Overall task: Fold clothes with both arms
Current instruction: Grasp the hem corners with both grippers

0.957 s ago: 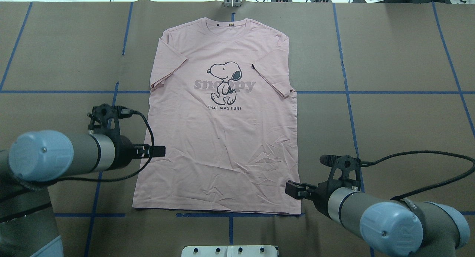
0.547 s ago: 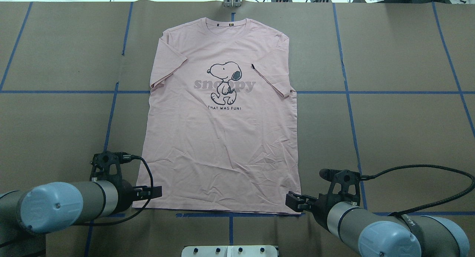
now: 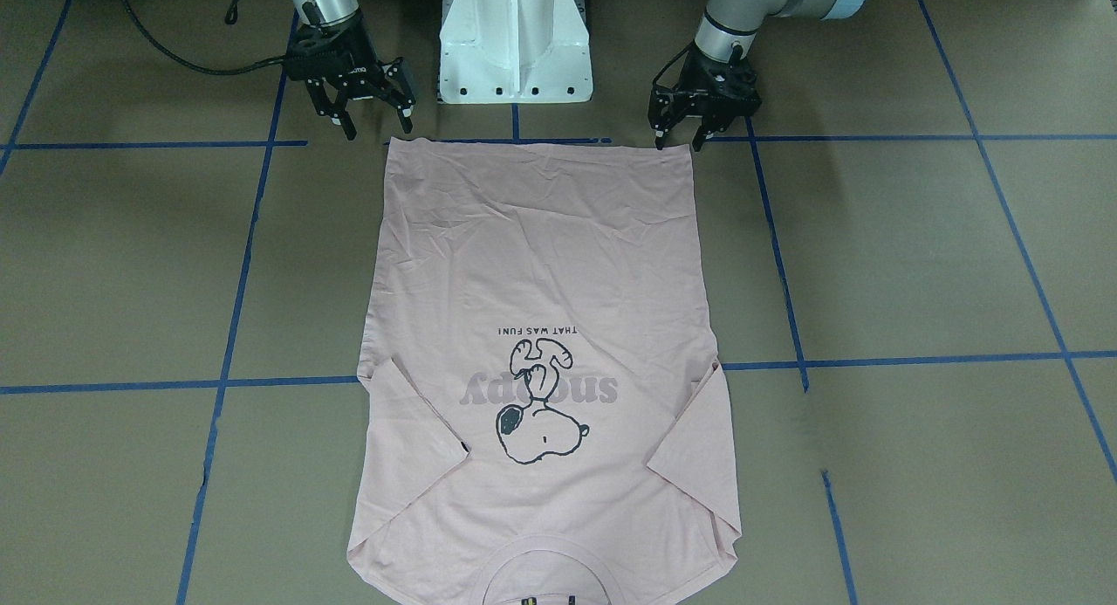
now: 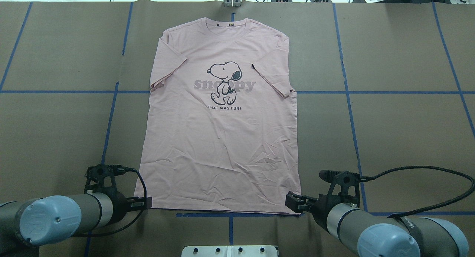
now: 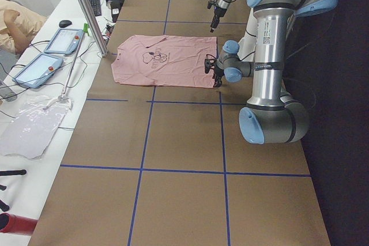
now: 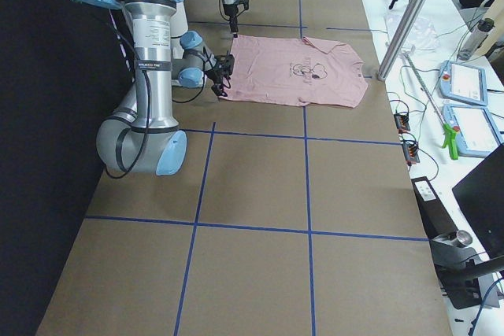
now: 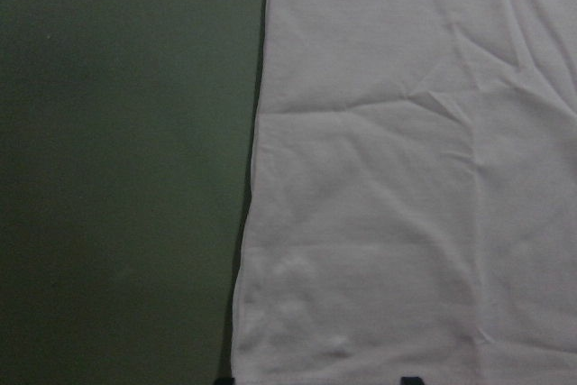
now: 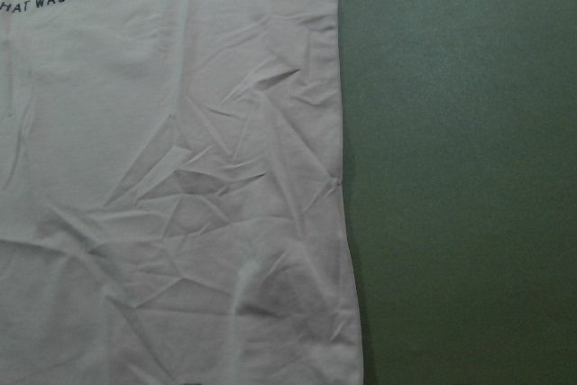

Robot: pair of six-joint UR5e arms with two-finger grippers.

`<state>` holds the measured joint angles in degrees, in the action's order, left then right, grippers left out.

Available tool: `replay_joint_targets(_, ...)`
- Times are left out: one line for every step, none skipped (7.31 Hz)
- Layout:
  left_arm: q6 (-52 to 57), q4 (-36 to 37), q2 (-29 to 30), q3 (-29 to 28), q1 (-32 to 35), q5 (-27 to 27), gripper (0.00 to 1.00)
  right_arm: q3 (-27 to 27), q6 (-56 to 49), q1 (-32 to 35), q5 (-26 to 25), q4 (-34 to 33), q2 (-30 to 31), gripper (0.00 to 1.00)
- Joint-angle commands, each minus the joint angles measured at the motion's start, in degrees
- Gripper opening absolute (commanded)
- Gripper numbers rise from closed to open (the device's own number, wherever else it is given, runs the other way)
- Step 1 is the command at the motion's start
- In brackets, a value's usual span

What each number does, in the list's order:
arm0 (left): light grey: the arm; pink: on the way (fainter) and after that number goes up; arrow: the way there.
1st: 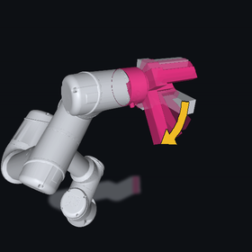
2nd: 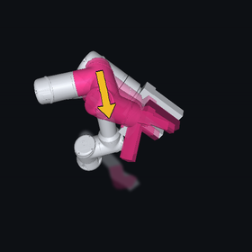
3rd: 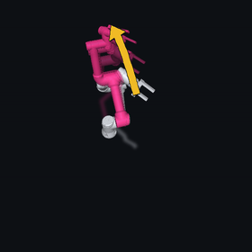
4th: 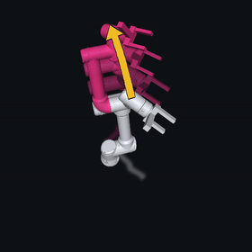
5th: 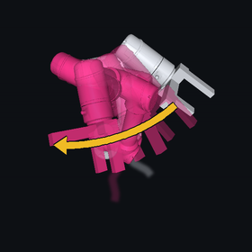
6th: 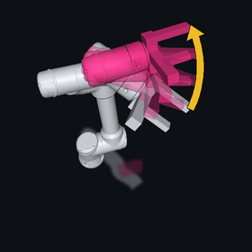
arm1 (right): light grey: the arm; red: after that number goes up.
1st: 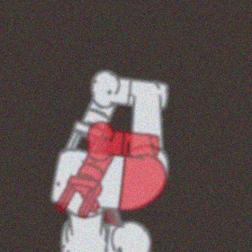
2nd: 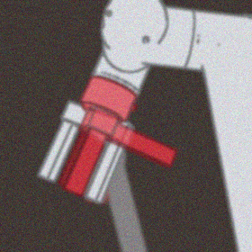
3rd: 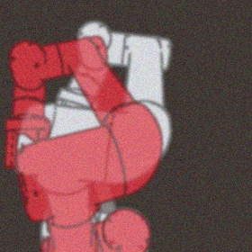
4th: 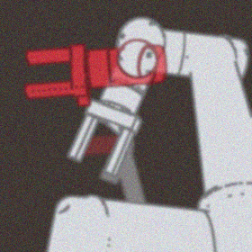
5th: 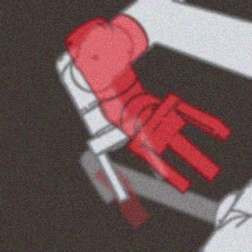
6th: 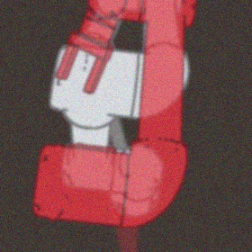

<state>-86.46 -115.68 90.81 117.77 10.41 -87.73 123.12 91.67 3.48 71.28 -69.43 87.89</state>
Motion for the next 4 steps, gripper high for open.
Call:
replay_joint_targets(0.0, 0.1, -0.1, -0.5, -0.1, 0.0, 0.54, -0.2, 0.0, -0.2, -0.4, 0.0, 0.0, 0.95)
replay_joint_targets(0.0, 0.1, 0.0, -0.6, -0.1, 0.0, 0.49, -0.2, 0.0, -0.3, -0.4, 0.0, 0.0, 0.95)
replay_joint_targets(0.1, 0.1, -0.1, -0.8, -0.1, 0.0, 0.45, -0.2, 0.0, -0.4, -0.4, 0.0, 0.0, 0.95)
replay_joint_targets(0.1, 0.2, -0.1, -0.8, -0.1, -0.1, 0.45, -0.2, 0.0, -0.4, -0.4, 0.0, 0.0, 0.95)
